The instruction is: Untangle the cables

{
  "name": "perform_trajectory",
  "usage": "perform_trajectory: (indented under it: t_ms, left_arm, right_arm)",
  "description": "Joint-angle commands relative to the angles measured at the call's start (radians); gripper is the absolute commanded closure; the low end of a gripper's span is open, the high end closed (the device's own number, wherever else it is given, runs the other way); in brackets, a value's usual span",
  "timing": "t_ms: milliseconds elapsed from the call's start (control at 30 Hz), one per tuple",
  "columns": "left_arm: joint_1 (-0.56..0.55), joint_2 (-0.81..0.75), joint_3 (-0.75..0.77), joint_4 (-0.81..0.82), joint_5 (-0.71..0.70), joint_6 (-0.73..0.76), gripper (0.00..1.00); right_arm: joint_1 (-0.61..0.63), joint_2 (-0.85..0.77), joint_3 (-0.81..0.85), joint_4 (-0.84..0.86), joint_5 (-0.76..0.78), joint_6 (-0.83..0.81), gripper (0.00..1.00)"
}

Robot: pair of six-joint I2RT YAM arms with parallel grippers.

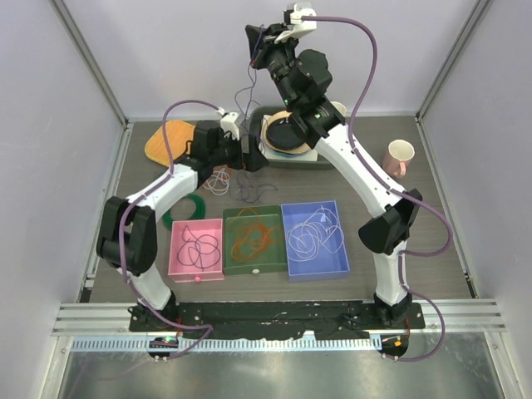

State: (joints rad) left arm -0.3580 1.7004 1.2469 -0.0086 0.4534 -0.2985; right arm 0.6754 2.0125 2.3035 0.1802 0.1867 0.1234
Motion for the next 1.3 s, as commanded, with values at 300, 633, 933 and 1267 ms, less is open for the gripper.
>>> perform_trajectory:
  t_ms: [300, 633, 933, 1267]
  left_arm:
    - [-0.002, 0.105, 0.072, 0.173, -0.120, -0.113, 0.54]
    - [0.053, 0.002, -0.029, 0.023, -0.617, -0.109, 1.00]
    - [0.317, -0.021, -0.104, -0.074, -0.556, -0.313, 1.00]
    - [0.327, 0.016, -0.033, -0.177, -0.523, -0.321, 1.00]
  right_arm:
    - [0.021, -0.089, 0.014, 0.033, 0.158, 0.032, 0.99]
    - [-0.003, -0.150, -0.067, 0.038, 0.413, -0.241, 0.99]
    - [-0.210, -0.236, -0.193, -0.044, 0.528, -0.249, 0.99]
    - [-0.290, -0.310, -0.231, -0.145, 0.453, -0.343, 0.99]
